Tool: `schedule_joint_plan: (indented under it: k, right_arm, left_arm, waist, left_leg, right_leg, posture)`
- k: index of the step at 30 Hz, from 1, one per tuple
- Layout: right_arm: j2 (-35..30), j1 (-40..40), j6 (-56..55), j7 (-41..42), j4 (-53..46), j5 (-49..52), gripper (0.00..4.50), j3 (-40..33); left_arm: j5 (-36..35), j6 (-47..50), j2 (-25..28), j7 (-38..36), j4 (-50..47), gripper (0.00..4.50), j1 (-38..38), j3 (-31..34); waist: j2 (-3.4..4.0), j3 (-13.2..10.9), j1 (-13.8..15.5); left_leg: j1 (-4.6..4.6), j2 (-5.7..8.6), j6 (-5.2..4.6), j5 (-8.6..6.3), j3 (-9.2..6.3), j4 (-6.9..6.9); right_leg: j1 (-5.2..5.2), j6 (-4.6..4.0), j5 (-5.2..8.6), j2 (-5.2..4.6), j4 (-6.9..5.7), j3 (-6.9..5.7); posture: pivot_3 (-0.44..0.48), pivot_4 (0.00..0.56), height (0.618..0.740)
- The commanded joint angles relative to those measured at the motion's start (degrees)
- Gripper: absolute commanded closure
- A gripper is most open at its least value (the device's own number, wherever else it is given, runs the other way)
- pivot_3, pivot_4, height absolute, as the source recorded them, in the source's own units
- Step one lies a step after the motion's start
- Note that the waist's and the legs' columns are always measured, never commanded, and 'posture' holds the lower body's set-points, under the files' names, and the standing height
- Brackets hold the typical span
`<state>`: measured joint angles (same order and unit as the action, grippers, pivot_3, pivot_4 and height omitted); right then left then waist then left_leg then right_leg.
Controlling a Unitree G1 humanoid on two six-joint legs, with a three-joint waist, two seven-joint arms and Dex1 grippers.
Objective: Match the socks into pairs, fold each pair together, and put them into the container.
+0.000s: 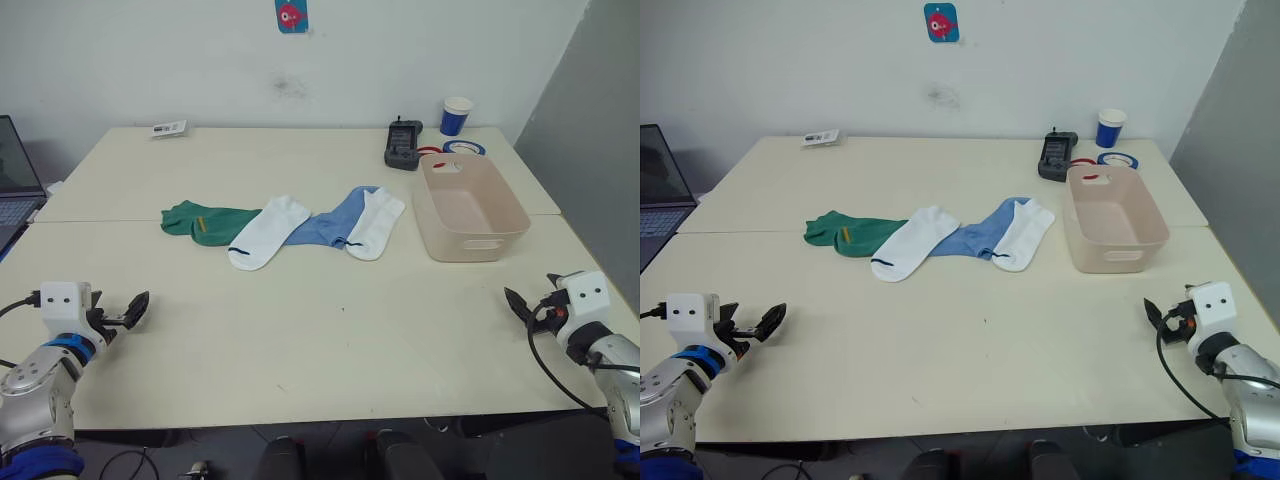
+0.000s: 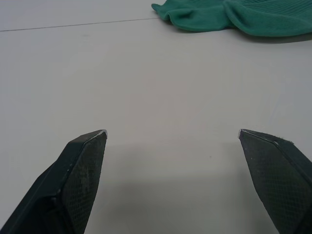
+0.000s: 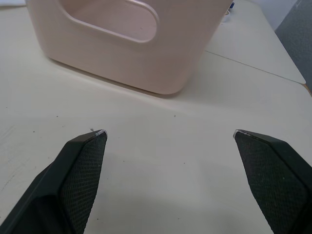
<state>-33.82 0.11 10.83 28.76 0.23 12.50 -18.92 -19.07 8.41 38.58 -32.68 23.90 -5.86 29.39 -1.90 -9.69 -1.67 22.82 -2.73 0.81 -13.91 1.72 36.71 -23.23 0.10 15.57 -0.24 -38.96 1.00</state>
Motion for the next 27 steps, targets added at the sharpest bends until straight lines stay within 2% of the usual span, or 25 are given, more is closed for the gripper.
schedule_joint_plan:
  k: [1, 4, 15, 27]
  right_arm:
    - [-1.15, 0.07, -0.66, 0.37, -1.73, 0.33, 0.02, -1.34]
    - [-1.30, 0.14, -0.76, 0.54, -1.92, 0.05, 0.02, -1.01]
    - [-1.43, 0.49, -0.31, 1.14, -2.73, 0.31, 0.02, -1.06]
    - [-1.37, 0.59, -0.12, 2.30, -2.95, 0.98, 0.02, -0.89]
  left_arm:
    - [1.59, -2.48, 1.57, 1.01, 0.42, 0.00, -0.24, -0.02]
    - [4.22, -5.84, 0.86, 3.63, 1.20, 0.00, 0.00, -0.55]
    - [0.63, -7.60, 1.32, -0.98, 2.91, 0.00, -0.66, 1.26]
    - [-1.61, -6.87, 0.84, -1.74, 0.83, 0.00, 0.45, 1.76]
  waist:
    - [0.00, 0.00, 0.00]
    - [0.00, 0.00, 0.00]
    - [0.00, 0.00, 0.00]
    - [0.00, 0.00, 0.00]
  left_leg:
    - [0.00, 0.00, 0.00, 0.00, 0.00, 0.00]
    - [0.00, 0.00, 0.00, 0.00, 0.00, 0.00]
    - [-0.01, 0.00, 0.00, 0.00, 0.01, 0.00]
    - [-0.01, 0.00, 0.00, 0.00, 0.01, 0.00]
  right_leg:
    - [0.00, 0.00, 0.00, 0.00, 0.00, 0.00]
    - [0.00, 0.00, 0.00, 0.00, 0.00, 0.01]
    - [0.00, 0.00, 0.00, 0.00, 0.00, 0.00]
    - [0.00, 0.00, 0.00, 0.00, -0.01, 0.00]
  posture:
    - [0.000, 0.150, 0.740]
    - [0.000, 0.150, 0.740]
    - [0.000, 0.150, 0.740]
    - [0.000, 0.150, 0.740]
